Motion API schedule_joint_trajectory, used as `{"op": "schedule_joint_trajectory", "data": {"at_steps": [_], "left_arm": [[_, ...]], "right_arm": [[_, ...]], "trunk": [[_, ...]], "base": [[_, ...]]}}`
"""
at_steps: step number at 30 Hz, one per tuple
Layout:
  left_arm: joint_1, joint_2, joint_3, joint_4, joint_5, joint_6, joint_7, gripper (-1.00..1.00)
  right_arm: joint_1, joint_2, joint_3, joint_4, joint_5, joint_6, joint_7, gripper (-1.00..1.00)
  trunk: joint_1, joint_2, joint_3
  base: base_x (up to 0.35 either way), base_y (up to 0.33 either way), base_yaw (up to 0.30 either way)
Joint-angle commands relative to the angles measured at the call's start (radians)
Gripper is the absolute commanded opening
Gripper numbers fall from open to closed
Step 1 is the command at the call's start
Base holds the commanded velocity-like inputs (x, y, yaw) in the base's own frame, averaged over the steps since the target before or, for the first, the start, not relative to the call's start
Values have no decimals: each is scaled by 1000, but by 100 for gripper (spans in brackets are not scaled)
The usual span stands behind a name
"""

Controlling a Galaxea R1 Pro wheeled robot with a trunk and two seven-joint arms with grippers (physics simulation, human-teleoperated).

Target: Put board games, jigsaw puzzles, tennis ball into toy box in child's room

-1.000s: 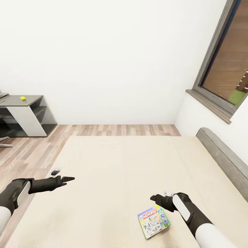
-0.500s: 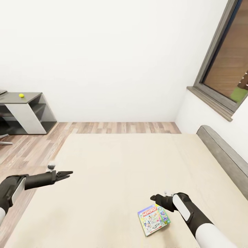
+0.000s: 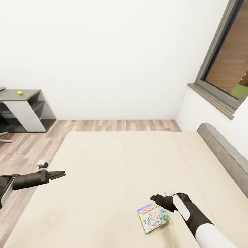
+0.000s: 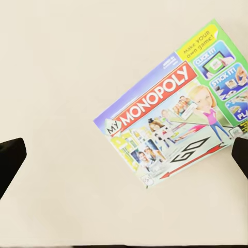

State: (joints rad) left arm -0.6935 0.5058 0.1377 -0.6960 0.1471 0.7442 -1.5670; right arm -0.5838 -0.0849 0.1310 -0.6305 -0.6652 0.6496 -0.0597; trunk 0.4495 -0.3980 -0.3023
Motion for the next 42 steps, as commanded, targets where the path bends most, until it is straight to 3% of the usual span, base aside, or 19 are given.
{"op": "schedule_joint_trajectory", "data": {"at_steps": [1,14,20,32,42], "left_arm": [[0,1,0,-1,0,11,-4,100],[2,1,-1,-2,-3,10,-4,100],[2,-1,-1,-2,-4,10,-4,100],[2,-5,-2,-2,-4,12,-4,100],[2,-6,-2,-2,-4,12,-4,100]], "right_arm": [[-1,-1,6,-2,-8,2,-7,100],[-12,4,4,-5,-7,3,-8,100],[-66,2,5,-10,0,14,-10,100],[-190,9,2,-4,101,47,-85,100],[-241,15,1,-3,123,64,-104,100]], "trunk": [[0,-2,-3],[0,-2,-25],[0,-2,-35],[0,-2,-54],[0,-2,-71]], "base": [[0,0,0],[0,0,0],[0,0,0],[0,0,0],[0,0,0]]}}
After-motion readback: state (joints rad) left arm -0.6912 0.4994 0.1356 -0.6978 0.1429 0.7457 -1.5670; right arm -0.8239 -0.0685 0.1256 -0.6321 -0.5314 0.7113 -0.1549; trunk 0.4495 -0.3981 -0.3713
